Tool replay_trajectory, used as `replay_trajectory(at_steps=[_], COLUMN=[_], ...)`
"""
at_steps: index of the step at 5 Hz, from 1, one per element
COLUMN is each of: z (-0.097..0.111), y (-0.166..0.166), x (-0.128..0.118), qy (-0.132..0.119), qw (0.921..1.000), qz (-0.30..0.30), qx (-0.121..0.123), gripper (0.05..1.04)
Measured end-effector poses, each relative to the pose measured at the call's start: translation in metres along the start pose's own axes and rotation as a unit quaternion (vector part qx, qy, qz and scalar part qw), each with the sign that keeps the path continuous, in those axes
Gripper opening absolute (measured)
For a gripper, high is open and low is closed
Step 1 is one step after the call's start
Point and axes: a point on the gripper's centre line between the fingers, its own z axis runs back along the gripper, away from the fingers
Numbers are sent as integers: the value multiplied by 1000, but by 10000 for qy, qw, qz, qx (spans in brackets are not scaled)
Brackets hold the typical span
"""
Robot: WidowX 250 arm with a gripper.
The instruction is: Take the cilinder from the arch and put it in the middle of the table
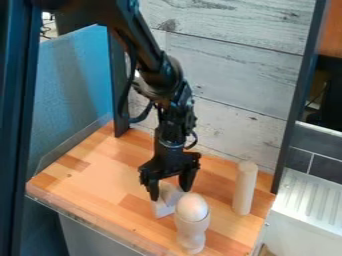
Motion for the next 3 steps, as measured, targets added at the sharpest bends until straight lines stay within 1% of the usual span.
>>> replay_trajectory(at_steps=[1, 2, 3], z=[0, 0, 5], y=[-2, -4, -8], x=[2, 2, 1], qy=[-89, -95, -63], qw=[9999, 9998, 9995], qz=[-28, -39, -72], qx=[-87, -141, -296], gripper=[692, 491, 491])
